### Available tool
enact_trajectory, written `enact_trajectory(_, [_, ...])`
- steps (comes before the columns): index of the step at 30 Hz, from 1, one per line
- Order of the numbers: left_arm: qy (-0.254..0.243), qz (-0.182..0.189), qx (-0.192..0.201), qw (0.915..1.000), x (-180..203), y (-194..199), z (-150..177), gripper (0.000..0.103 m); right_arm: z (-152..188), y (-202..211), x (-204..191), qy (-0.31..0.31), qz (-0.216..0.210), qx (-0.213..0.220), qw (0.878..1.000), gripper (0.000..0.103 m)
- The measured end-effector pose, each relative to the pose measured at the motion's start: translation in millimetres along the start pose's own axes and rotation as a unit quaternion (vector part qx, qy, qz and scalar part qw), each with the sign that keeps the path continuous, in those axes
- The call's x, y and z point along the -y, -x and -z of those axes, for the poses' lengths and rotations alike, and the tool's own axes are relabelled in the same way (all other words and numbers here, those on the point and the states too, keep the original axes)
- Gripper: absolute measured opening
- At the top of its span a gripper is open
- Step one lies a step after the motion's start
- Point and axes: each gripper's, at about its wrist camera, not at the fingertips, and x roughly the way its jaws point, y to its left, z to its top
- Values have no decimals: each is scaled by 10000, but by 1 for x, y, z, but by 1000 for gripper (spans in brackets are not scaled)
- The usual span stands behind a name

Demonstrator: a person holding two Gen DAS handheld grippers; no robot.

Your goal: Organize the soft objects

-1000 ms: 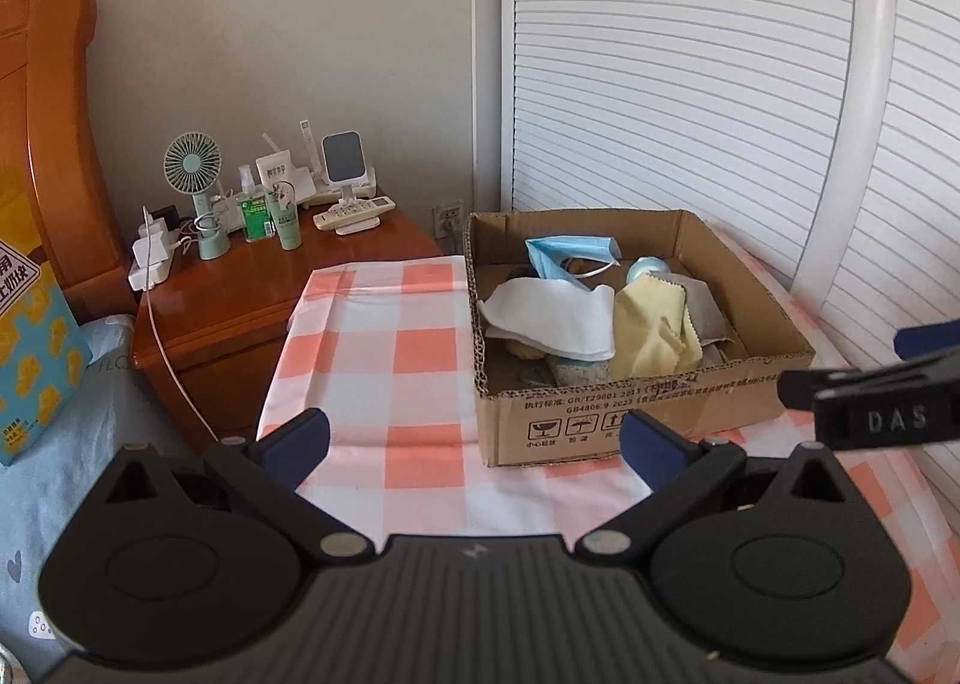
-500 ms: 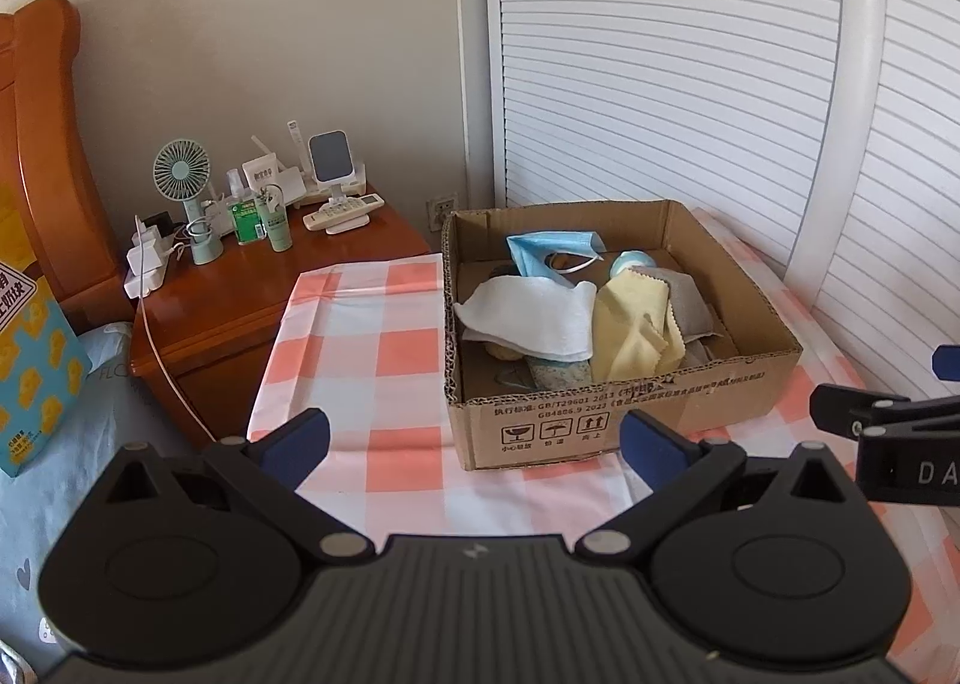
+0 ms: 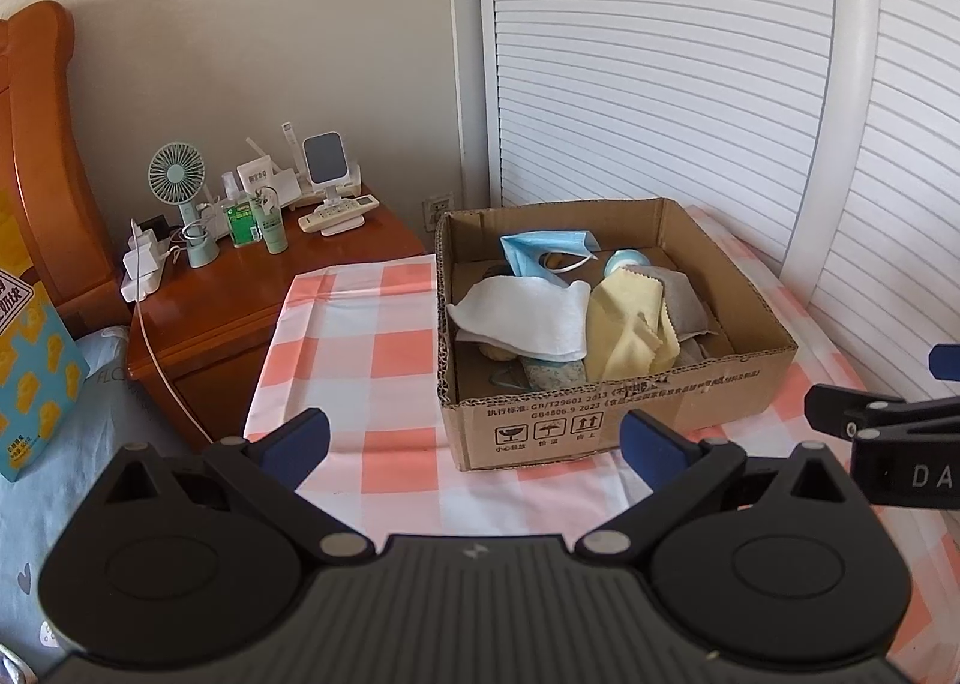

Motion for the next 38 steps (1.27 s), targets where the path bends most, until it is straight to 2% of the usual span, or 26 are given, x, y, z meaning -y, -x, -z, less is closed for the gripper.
enact_trajectory(38, [-66, 12, -1, 10000, 4, 5, 1, 102, 1, 4, 2, -1, -19, 19, 10000, 103])
